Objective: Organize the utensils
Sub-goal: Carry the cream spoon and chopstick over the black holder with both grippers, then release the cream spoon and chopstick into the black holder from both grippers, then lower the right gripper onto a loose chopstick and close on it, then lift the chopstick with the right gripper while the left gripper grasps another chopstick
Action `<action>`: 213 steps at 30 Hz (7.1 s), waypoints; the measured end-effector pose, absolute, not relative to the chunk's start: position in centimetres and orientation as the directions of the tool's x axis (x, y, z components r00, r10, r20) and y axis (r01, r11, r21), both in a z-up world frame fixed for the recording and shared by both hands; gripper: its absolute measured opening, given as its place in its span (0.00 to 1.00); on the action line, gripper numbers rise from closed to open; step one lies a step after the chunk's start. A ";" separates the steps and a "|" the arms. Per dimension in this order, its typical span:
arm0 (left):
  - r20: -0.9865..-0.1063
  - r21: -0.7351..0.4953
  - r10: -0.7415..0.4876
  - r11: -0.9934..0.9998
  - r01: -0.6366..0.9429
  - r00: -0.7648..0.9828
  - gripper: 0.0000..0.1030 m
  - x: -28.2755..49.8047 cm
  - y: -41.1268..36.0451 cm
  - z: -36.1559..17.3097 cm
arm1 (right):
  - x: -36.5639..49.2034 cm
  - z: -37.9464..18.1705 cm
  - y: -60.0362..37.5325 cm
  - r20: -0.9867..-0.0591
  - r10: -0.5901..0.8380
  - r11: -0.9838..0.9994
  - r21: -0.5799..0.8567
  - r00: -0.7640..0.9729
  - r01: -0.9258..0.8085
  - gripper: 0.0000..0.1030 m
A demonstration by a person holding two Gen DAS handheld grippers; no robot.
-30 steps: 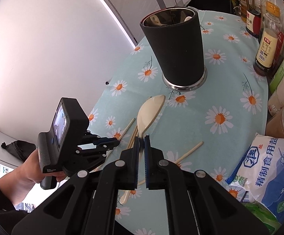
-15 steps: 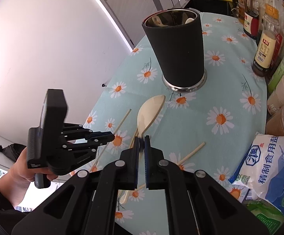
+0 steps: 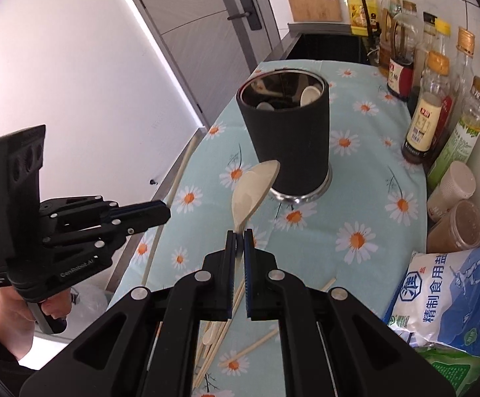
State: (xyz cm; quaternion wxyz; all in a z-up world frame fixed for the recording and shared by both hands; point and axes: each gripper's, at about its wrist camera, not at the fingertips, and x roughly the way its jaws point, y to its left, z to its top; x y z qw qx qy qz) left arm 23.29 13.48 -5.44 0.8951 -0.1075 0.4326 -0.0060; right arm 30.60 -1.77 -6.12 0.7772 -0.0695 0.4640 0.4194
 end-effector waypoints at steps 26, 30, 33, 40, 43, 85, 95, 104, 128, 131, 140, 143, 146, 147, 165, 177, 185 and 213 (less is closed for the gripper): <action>-0.350 -0.361 -0.238 0.927 0.104 0.906 0.04 30.6 19.3 3.0 | 37.1 2.4 2.8 -0.490 0.692 0.663 0.143 0.530 -0.734 0.06; -0.311 -0.341 -0.229 0.933 0.116 0.923 0.04 32.4 19.4 3.3 | 39.0 2.6 3.0 -0.455 0.698 0.672 0.146 0.553 -0.726 0.06; -0.274 -0.340 -0.223 0.933 0.123 0.936 0.04 33.6 19.8 3.3 | 40.3 2.5 3.1 -0.422 0.697 0.684 0.145 0.580 -0.715 0.06; -0.219 -0.357 -0.223 0.924 0.135 0.950 0.04 36.0 20.6 2.6 | 42.8 1.0 3.1 -0.410 0.666 0.721 0.138 0.623 -0.679 0.06; -0.236 -0.346 -0.220 0.929 0.130 0.946 0.04 36.8 20.4 1.9 | 43.5 0.0 3.3 -0.434 0.661 0.724 0.153 0.613 -0.672 0.06; -0.379 -0.341 -0.225 0.936 0.091 0.898 0.05 31.3 18.7 1.4 | 38.8 0.1 0.8 -0.555 0.624 0.738 0.186 0.550 -0.649 0.32; -0.412 -0.355 -0.285 0.925 0.135 0.866 0.05 27.2 17.3 2.8 | 34.2 1.9 -2.6 -0.543 0.625 0.749 0.217 0.560 -0.626 0.44; -0.472 -0.349 -0.278 0.930 0.112 0.836 0.05 24.1 16.5 1.5 | 32.6 -0.4 -4.8 -0.649 0.597 0.771 0.304 0.471 -0.559 0.54; -0.707 -0.368 -0.278 0.930 -0.002 0.651 0.05 19.2 15.4 -8.1 | 32.0 -13.9 -7.6 -0.940 0.339 0.911 0.314 0.051 -0.269 0.58; -0.718 -0.394 -0.291 0.919 -0.025 0.633 0.05 18.6 15.6 -9.6 | 32.3 -15.5 -8.0 -0.941 0.339 0.916 0.332 -0.011 -0.223 0.55; -0.747 -0.436 -0.318 0.897 -0.070 0.584 0.06 16.6 15.7 -12.8 | 33.1 -18.4 -7.6 -0.951 0.293 0.946 0.303 -0.098 -0.119 0.32; -0.758 -0.434 -0.314 0.897 -0.083 0.572 0.06 16.1 15.8 -13.3 | 33.3 -18.8 -7.2 -0.953 0.285 0.948 0.297 -0.107 -0.115 0.26; -0.766 -0.434 -0.311 0.896 -0.097 0.562 0.06 15.6 16.1 -13.9 | 33.6 -19.4 -6.7 -0.963 0.246 0.958 0.258 -0.108 -0.123 0.21; -0.767 -0.442 -0.315 0.891 -0.103 0.559 0.06 15.4 16.3 -14.1 | 33.7 -19.7 -6.6 -0.965 0.239 0.960 0.251 -0.109 -0.121 0.20; -0.750 -0.522 -0.385 0.844 -0.124 0.537 0.06 14.7 17.7 -16.3 | 34.5 -21.1 -2.0 -0.996 0.054 0.991 0.062 -0.070 -0.118 0.07; -0.773 -0.498 -0.384 0.861 -0.108 0.504 0.06 15.9 16.1 -15.8 | 34.1 -21.2 -0.2 -0.999 0.021 0.978 0.028 -0.037 -0.208 0.05; -0.820 -0.449 -0.335 0.879 -0.158 0.465 0.06 16.8 15.4 -16.1 | 34.6 -20.6 -2.1 -0.992 0.111 0.965 0.124 -0.067 -0.231 0.05; -0.947 -0.315 -0.250 0.838 -0.446 0.200 0.06 22.6 12.1 -19.1 | 34.3 -14.6 -8.8 -0.904 0.422 0.801 0.408 -0.070 -0.438 0.05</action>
